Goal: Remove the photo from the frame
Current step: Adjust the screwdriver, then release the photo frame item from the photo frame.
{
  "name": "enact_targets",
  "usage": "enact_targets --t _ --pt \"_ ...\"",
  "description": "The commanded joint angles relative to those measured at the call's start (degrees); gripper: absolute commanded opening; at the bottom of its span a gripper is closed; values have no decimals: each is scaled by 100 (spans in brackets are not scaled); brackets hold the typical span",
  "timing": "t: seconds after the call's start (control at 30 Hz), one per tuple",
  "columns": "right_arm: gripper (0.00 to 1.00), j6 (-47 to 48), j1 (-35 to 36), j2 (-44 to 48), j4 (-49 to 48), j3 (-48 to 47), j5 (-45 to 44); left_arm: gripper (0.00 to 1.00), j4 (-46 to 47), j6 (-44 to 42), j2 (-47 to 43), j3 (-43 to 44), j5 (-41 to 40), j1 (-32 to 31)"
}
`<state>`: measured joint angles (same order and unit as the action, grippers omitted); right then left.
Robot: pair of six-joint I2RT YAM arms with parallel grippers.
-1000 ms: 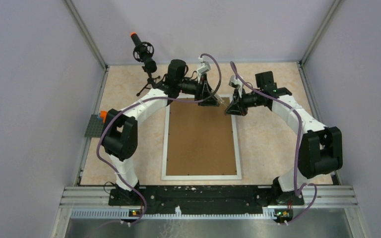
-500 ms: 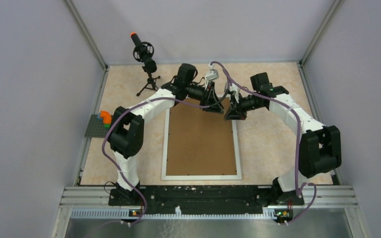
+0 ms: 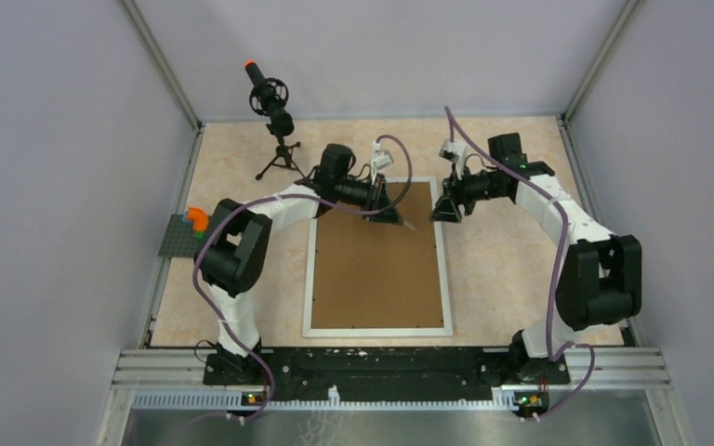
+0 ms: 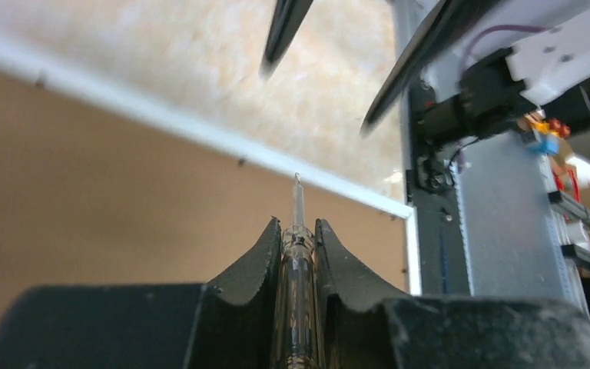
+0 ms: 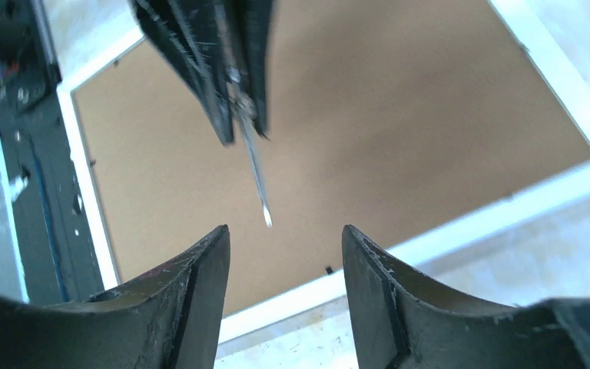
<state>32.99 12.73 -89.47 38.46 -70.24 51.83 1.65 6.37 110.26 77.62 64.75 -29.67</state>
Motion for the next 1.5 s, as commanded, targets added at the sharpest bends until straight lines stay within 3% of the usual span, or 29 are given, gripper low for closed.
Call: enact_targets --t 0.0,0.2,0.53,0.97,1.47 --pt "55 -1416 -728 -199 -531 383 104 0 1790 687 -466 -1136 -713 163" --pt "52 -2078 -1202 -529 -434 982 -183 0 3289 1037 -325 -2048 -1013 35" --pt "43 -2784 -1218 -1169 -819 1303 -404 0 4750 1788 360 -2276 -1506 -294" --pt "35 -3255 -1172 -1645 -1058 1437 -66 0 5015 850 456 -2752 -1440 -459" --pt "23 -3597 -958 -1725 -1324 1634 -121 0 5512 859 963 -2702 -1859 -707"
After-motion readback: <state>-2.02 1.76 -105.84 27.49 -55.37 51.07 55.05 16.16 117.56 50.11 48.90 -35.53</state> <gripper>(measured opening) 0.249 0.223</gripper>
